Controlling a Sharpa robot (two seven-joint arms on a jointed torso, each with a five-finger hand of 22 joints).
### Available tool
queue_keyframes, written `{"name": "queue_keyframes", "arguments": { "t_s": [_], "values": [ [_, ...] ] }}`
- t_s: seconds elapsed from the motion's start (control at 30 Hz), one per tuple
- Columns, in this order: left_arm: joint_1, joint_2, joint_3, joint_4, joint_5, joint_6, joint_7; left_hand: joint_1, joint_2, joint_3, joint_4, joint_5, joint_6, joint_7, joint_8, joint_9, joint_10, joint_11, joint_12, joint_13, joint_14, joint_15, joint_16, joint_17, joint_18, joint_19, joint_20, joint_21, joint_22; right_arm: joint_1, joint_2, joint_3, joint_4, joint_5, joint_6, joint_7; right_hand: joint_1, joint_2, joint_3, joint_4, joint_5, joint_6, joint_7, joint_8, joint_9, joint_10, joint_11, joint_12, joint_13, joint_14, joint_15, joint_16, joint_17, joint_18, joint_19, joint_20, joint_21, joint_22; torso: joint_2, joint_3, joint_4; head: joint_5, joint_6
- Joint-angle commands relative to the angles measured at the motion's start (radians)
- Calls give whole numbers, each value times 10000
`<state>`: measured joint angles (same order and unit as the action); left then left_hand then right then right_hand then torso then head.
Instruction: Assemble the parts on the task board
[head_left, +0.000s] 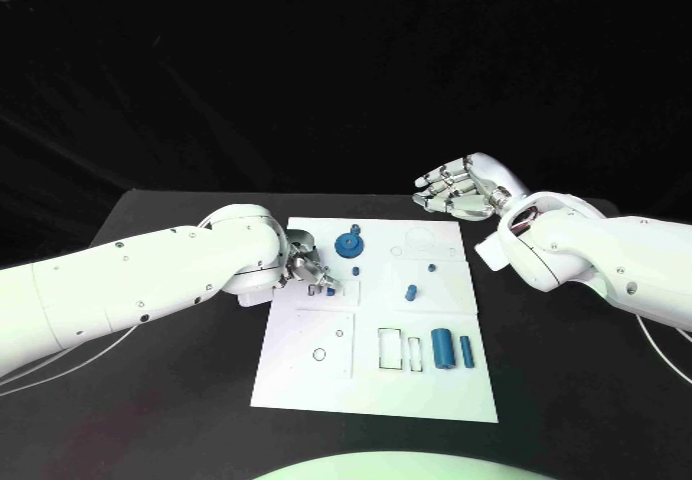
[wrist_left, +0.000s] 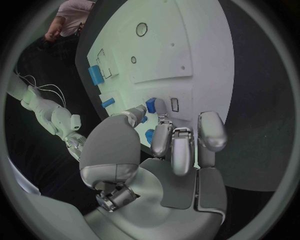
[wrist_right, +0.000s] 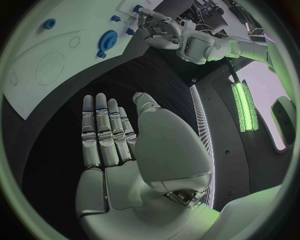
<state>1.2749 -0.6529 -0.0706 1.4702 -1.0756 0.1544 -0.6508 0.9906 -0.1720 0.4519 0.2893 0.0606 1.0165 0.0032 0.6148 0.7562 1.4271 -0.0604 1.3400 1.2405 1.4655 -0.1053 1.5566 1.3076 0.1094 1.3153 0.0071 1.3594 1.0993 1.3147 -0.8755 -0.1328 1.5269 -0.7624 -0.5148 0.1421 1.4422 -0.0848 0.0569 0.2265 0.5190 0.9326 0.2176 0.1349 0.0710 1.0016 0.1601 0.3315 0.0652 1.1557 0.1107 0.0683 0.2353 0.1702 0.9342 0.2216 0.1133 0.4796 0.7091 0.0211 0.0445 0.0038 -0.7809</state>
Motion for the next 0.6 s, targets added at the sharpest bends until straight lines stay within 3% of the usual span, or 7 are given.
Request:
{"name": "queue_keyframes", "arguments": {
  "t_s": [0.03, 0.13, 0.27, 0.33, 0.37, 0.47, 0.6],
  "values": [
    [58, -99, 94, 172, 51, -104, -4, 92, 122, -130, 7, 7, -15, 19, -92, -34, -83, 12, -159, -192, 1014, -28, 53, 2504, -130, 41, 0, 21, -75, -15, 12, 2, -13, -62, 53, 161, -128, -13, 45, 34, 57, -34, 54, -43, -7, -100, -1, 42, -13, -9, 59, -40, -17, 112, -11, 81, -67, -12, -4, 3, -3, -5, 27],
    [192, -288, 287, 443, 257, -177, -5, 116, 314, -197, 29, 9, -171, 93, -243, -118, -240, 70, -359, -447, 1009, 11, 44, 2491, -87, -96, 21, -99, -308, -41, 36, 2, -28, -49, 7, 216, -131, -12, 46, 35, 58, -33, 54, -42, -7, -99, -1, 44, -13, -11, 59, -41, -18, 112, -12, 81, -69, -14, 4, -7, -19, -22, 35],
    [422, -530, 545, 666, 194, 66, -29, 110, 342, -279, 27, 7, -336, 179, -409, -214, -408, 143, -555, -697, 1002, 63, 28, 2469, -32, -277, 57, -261, -612, -76, 45, 2, -43, -36, -23, 253, -131, -12, 46, 35, 58, -33, 54, -42, -7, -99, -1, 44, -13, -11, 59, -41, -18, 112, -12, 81, -69, -14, 8, 5, -15, -26, 10],
    [544, -614, 671, 621, 19, 410, -52, 234, 369, -285, 9, 7, -730, 359, -763, -418, -845, 287, -1125, -1421, 985, 173, -8, 2419, 5, -433, 119, -406, -855, -96, 52, 2, -61, -22, -29, 283, -133, -9, 48, 35, 60, -32, 53, -41, -6, -98, -2, 46, -13, -14, 60, -42, -20, 112, -13, 82, -71, -17, -7, 20, -5, -21, -11],
    [625, -630, 715, 540, -43, 518, -57, 303, 370, -318, 16, 3, -824, 441, -916, -534, -1027, 365, -1358, -1712, 974, 239, -32, 2386, 14, -483, 169, -457, -928, -112, 52, 2, -65, -11, -31, 298, -136, -7, 51, 36, 61, -30, 52, -40, -6, -96, -2, 48, -12, -16, 61, -42, -21, 111, -14, 83, -73, -20, -5, 12, -1, -13, -3],
    [830, -642, 795, 167, -83, 743, -62, 432, 389, -395, 20, -2, -850, 533, -1123, -730, -1140, 451, -1491, -1883, 954, 321, -72, 2331, 48, -574, 254, -556, -1085, -147, 48, 2, -68, 13, -31, 333, -134, 1, 59, 34, 66, -27, 49, -38, -5, -94, -5, 52, -12, -19, 61, -43, -24, 111, -15, 84, -77, -25, 6, -12, 4, -11, -4],
    [961, -609, 837, -329, -67, 860, -56, 459, 305, -611, 25, -6, -815, 592, -1291, -919, -1222, 511, -1568, -2001, 931, 381, -115, 2274, 82, -659, 324, -652, -1237, -167, 40, 2, -70, 27, -44, 356, -134, 1, 59, 34, 66, -27, 49, -38, -5, -94, -5, 52, -12, -19, 61, -43, -24, 111, -15, 84, -77, -25, 16, 1, -13, 5, 4]
  ]
}}
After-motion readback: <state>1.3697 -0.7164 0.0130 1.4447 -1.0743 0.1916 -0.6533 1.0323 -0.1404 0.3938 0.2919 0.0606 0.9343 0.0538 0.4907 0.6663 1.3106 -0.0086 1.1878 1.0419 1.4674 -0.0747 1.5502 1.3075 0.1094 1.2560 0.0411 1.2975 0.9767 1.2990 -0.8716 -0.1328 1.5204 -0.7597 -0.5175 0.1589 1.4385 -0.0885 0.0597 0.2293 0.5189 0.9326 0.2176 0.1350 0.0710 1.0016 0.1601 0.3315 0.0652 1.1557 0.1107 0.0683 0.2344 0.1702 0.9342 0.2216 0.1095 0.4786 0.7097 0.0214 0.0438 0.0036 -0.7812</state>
